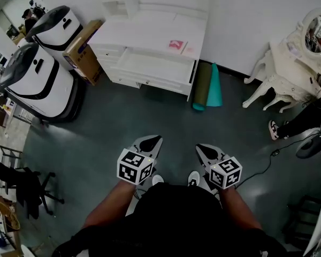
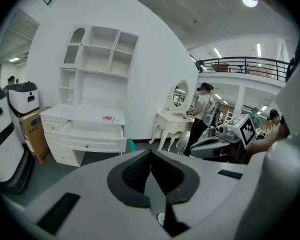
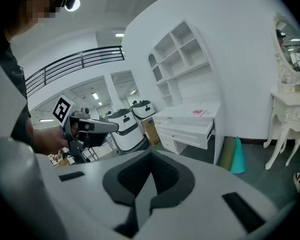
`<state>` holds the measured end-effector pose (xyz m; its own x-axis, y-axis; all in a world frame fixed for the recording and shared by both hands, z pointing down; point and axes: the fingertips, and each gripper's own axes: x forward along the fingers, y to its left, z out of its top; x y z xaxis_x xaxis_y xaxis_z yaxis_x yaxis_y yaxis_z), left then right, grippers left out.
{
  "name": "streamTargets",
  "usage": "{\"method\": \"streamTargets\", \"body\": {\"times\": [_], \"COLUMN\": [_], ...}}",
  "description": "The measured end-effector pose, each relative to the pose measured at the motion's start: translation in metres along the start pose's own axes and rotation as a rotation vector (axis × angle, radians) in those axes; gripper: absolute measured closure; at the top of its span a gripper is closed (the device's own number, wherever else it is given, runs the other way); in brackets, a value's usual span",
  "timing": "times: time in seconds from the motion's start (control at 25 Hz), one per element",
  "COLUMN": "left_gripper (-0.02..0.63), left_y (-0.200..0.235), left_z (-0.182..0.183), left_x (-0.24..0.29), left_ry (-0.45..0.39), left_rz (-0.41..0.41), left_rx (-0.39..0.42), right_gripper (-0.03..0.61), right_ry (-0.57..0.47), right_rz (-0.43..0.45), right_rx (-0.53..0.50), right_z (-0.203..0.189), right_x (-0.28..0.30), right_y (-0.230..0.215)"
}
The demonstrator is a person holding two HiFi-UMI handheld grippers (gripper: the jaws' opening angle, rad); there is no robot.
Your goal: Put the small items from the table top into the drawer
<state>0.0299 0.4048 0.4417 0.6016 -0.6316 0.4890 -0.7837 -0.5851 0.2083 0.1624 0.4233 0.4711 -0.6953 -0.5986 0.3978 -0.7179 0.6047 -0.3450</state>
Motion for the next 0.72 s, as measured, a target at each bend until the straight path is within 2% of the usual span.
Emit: {"method": "streamTargets", "body": {"times": [0.12,0.36,0.72], "left_gripper": [0.603,0.603,0.603], "left_y": [0.0,0.005,0.021], "left_z": [-0.003,-0.013,-0.025], "left_x": [-0.001,-0.002,-0.019], "left_ry": [0.001,0.005,0.006], "left_rz": [0.003,-0.012,-0.01], "left_rx": [-0.002,-0.045,-0.039], "right_gripper": [0.551,0.551,0.55], "right_ry": [-0.01,-0.027,-0.014], "right_rz": [0.033,0.06,0.013], "right_rx": [0.032,-0.002,-0.045], "right_z": [0.0,0.003,-0.005], "right_x": [0.001,0.006,0.018], "right_y": [0.004,0.017,0.035]}}
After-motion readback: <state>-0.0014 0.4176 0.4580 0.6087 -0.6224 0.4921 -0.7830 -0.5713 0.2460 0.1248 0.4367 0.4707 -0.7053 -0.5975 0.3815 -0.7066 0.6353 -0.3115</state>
